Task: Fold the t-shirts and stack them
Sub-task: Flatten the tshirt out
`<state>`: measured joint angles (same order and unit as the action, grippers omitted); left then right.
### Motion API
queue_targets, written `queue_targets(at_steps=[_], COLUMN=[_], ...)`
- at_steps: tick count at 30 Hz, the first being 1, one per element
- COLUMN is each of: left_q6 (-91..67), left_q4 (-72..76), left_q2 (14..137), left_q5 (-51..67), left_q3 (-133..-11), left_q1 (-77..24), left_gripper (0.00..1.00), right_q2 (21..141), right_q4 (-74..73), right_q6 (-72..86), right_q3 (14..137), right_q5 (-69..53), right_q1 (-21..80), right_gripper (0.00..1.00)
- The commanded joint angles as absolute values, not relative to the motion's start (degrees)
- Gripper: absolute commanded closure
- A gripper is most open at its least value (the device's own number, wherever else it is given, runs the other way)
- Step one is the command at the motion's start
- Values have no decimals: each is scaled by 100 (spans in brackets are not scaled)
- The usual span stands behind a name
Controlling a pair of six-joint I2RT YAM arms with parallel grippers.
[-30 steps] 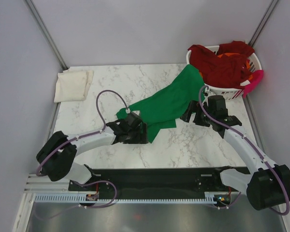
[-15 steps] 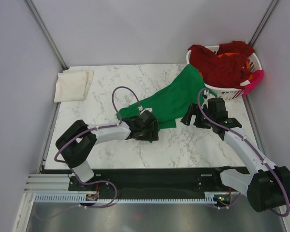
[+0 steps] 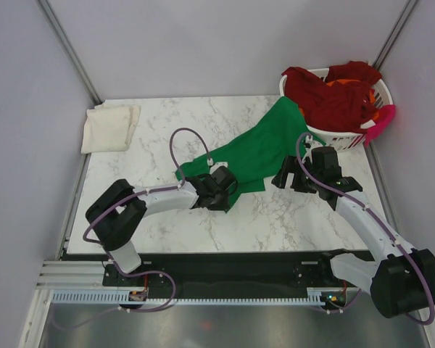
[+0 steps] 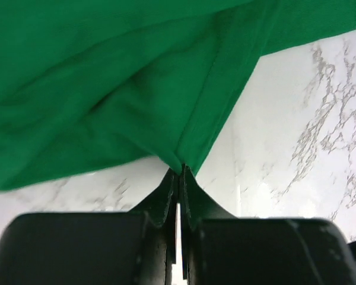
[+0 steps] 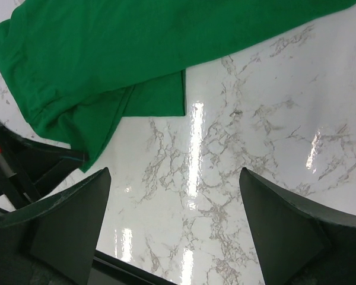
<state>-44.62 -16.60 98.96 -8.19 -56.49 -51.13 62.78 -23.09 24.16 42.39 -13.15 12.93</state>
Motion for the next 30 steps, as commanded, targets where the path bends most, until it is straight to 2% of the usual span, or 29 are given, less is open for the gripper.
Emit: queue_targets(at_steps=[1, 5, 6, 10, 22, 30], left_q6=[-4377, -3912, -3624, -2849, -2690, -2689], left_q4=[-2538, -3408, -3732, -4410, -4597, -4579], left_q2=[8871, 7228, 6546, 5426, 5590, 5546], left_q5=[-1616, -1302, -1083, -1054, -1107, -1160], left_q3=[-5582, -5239, -5160, -5221, -5106, -5089], left_q1=[-4940, -3730, -3013, -1865, -1696, -1644], left_gripper=[98, 98, 98, 98, 98, 98], right_q2=[6170, 6108, 6135, 6275, 7250, 8761], right_q4=[-2381, -2435, -2435, -2312, -1346, -757], right_q6=[2312, 2390, 2417, 2627, 3059, 3164], right_q3=[4315, 4377, 4386, 4386, 4113, 4745], right_q5=[-1143, -1020, -1028, -1072, -914, -738], right_q1=[1310, 1310, 1310, 1310, 1608, 1600], right_gripper=[2, 2, 2, 2, 2, 3])
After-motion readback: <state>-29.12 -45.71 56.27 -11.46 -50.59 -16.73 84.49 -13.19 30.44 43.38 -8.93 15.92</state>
